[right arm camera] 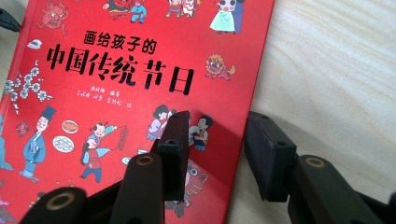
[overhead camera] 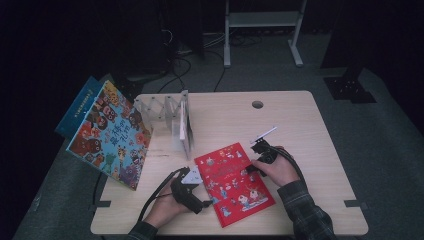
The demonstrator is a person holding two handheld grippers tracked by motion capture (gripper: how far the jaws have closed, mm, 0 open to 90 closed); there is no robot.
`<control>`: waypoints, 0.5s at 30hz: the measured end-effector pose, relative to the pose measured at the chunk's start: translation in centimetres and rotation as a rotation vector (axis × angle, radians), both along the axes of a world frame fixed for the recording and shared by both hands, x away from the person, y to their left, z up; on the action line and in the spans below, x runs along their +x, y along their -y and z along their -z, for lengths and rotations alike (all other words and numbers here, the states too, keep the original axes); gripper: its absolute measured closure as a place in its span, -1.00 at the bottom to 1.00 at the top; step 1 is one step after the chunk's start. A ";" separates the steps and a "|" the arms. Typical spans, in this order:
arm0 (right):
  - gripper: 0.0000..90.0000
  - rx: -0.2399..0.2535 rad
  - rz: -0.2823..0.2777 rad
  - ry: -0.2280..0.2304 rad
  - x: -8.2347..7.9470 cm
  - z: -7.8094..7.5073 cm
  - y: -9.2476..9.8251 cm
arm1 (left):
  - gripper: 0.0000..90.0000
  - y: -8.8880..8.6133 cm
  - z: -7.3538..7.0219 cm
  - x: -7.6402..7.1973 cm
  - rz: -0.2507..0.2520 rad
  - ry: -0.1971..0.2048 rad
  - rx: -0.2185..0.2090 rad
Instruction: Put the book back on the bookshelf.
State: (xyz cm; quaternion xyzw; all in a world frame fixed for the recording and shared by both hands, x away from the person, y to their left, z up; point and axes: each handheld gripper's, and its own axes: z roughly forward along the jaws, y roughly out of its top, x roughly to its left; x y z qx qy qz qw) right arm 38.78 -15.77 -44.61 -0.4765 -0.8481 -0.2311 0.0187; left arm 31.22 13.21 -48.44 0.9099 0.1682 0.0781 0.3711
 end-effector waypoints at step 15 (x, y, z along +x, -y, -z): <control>0.27 0.021 -0.011 -0.081 1.0 0.1 0.0 | -1.00 0.0 0.0 0.1 0.005 0.001 0.001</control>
